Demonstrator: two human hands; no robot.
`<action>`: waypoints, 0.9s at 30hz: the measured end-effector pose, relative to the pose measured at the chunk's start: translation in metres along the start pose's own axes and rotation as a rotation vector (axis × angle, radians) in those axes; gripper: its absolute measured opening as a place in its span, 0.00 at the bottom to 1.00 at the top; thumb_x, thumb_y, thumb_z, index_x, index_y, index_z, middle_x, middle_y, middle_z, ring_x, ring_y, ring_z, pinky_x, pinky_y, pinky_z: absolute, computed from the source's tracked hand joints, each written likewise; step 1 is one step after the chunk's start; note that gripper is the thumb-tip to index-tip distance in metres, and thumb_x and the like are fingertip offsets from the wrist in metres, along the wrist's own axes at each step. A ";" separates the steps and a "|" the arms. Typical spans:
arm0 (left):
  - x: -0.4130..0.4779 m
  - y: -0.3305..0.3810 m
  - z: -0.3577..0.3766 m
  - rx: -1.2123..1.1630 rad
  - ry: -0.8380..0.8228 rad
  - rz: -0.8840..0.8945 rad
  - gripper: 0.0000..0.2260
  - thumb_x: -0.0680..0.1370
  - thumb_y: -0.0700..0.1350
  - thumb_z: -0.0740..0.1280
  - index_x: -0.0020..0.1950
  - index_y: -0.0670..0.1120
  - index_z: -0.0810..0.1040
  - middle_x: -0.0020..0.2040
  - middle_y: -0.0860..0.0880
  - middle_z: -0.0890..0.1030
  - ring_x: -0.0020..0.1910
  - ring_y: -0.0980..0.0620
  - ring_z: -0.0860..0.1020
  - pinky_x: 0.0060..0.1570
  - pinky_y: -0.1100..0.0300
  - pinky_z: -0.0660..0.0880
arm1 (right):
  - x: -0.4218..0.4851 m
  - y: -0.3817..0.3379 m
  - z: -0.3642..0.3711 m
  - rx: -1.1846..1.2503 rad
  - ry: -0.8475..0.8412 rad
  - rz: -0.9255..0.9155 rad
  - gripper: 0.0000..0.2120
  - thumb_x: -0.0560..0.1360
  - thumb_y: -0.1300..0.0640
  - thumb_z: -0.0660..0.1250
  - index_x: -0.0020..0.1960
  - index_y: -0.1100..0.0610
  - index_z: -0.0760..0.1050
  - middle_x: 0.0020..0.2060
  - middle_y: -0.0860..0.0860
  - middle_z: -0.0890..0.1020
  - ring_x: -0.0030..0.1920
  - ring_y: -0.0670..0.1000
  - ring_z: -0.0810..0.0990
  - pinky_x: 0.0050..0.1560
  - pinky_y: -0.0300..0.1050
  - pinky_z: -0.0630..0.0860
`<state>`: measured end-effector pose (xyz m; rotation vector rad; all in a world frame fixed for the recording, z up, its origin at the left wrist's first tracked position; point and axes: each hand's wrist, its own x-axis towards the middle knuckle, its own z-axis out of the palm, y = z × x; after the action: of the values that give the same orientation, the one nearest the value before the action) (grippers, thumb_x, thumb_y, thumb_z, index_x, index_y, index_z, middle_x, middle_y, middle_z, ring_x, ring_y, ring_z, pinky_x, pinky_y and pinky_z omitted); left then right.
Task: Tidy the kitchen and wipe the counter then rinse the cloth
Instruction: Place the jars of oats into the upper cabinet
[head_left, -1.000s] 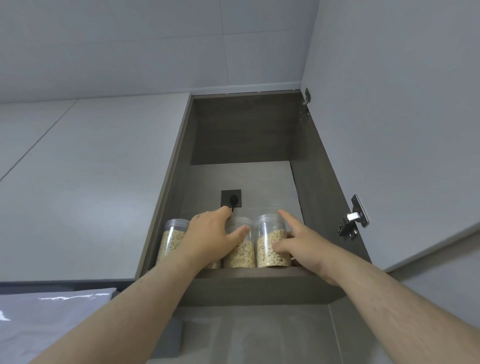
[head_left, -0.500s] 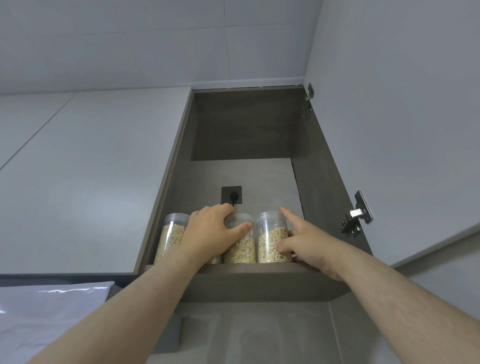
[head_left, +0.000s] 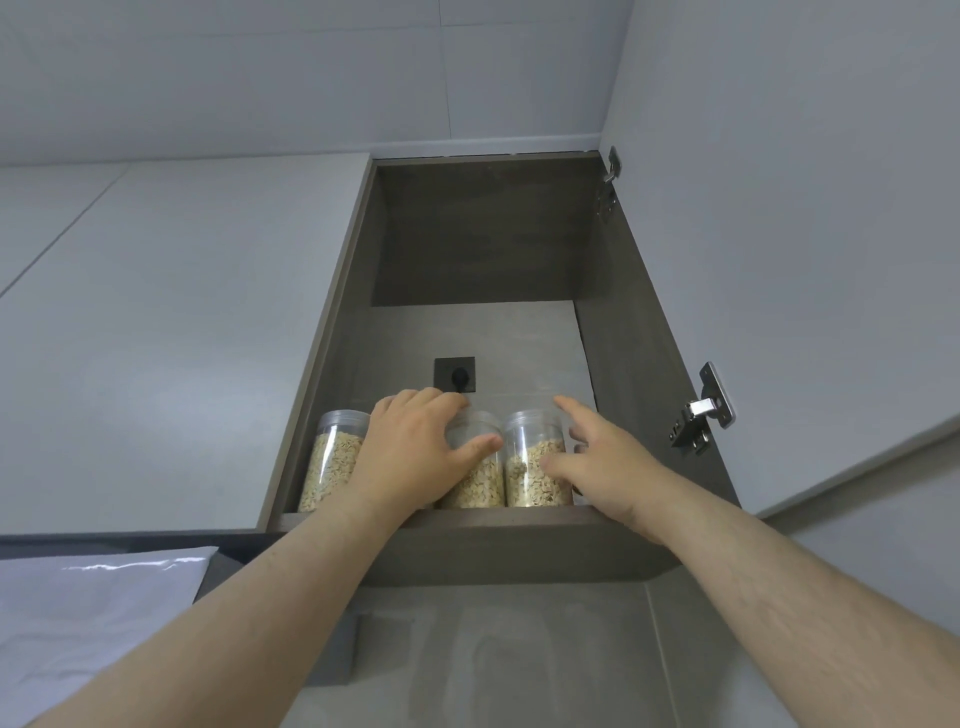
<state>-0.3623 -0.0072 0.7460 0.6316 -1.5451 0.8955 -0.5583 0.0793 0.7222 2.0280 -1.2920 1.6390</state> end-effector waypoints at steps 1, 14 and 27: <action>-0.002 0.000 -0.001 -0.009 0.042 0.013 0.28 0.75 0.70 0.57 0.65 0.52 0.75 0.59 0.55 0.78 0.60 0.53 0.73 0.63 0.56 0.64 | -0.001 0.001 0.000 0.029 0.046 0.002 0.34 0.77 0.55 0.66 0.78 0.42 0.55 0.71 0.50 0.70 0.65 0.50 0.73 0.59 0.45 0.71; -0.086 0.042 -0.023 -0.408 0.090 -0.043 0.21 0.75 0.43 0.69 0.68 0.47 0.73 0.69 0.52 0.73 0.69 0.55 0.68 0.68 0.57 0.65 | -0.084 0.001 0.036 -0.370 0.108 -0.241 0.28 0.77 0.53 0.64 0.75 0.49 0.61 0.76 0.45 0.61 0.77 0.46 0.56 0.77 0.46 0.55; -0.257 0.042 -0.053 -0.567 -0.407 -0.126 0.23 0.72 0.64 0.58 0.63 0.58 0.77 0.58 0.73 0.73 0.58 0.75 0.70 0.49 0.81 0.64 | -0.258 0.043 0.068 0.007 0.029 0.070 0.17 0.73 0.52 0.66 0.54 0.30 0.74 0.54 0.32 0.80 0.58 0.36 0.78 0.57 0.33 0.74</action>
<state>-0.3222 0.0370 0.4866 0.5023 -1.9872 0.2069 -0.5405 0.1342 0.4588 1.9764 -1.3636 1.6993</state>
